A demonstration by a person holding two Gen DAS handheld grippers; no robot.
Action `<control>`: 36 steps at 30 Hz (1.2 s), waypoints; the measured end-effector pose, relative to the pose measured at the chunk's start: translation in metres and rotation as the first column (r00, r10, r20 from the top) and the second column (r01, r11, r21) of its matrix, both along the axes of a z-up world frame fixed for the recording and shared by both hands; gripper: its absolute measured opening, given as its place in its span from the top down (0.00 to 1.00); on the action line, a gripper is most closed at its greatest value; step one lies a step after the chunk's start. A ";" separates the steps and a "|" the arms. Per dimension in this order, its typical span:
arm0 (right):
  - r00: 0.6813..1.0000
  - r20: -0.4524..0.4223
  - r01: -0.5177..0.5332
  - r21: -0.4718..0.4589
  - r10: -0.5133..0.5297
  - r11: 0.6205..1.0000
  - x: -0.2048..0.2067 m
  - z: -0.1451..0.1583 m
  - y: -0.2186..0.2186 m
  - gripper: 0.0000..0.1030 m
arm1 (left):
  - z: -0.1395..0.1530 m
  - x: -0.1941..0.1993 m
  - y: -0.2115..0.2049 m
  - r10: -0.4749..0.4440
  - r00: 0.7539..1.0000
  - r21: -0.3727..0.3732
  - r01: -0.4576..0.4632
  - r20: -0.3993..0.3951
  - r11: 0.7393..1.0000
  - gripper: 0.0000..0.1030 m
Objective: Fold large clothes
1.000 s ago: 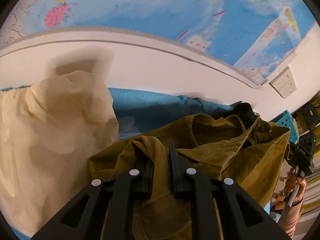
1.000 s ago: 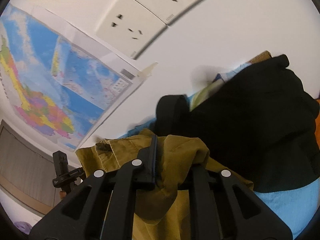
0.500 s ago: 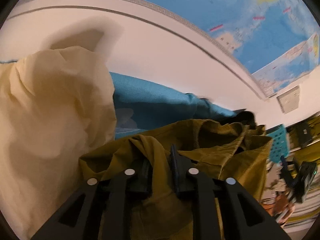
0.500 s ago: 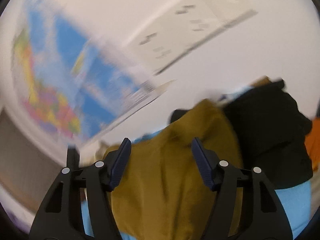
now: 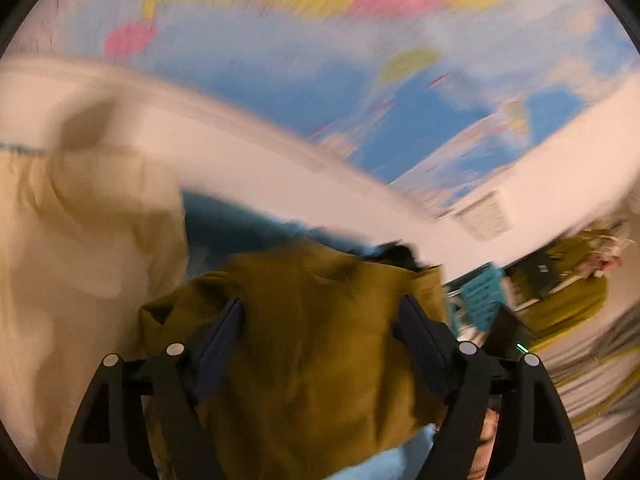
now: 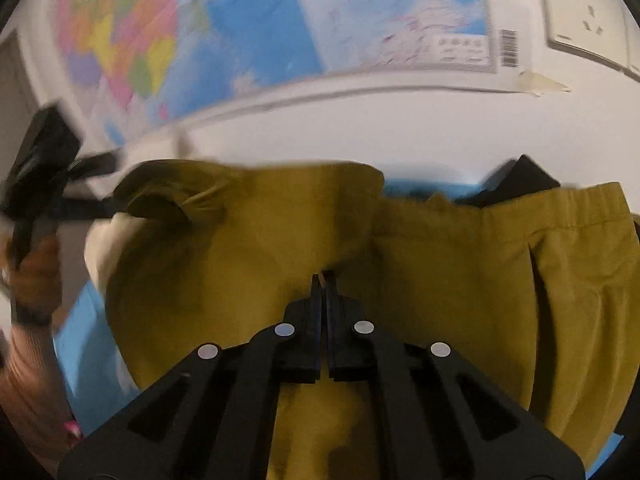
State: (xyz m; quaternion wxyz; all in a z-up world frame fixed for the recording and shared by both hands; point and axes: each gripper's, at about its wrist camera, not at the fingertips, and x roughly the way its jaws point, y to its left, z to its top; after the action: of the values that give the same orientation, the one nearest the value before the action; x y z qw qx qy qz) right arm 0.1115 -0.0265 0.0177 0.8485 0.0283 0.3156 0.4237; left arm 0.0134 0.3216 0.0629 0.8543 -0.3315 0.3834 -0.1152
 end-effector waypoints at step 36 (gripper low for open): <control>0.934 -0.056 0.354 0.011 -0.353 0.935 -0.013 -0.048 -0.201 0.92 | -0.101 0.030 -0.075 -0.072 0.985 0.469 0.137 -0.155 0.873 0.32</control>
State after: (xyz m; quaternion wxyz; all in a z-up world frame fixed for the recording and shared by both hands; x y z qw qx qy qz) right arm 0.0986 -0.2270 -0.0300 0.9019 0.1047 0.3235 0.2665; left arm 0.0434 0.2466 -0.0379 0.8748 -0.0962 0.4731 -0.0410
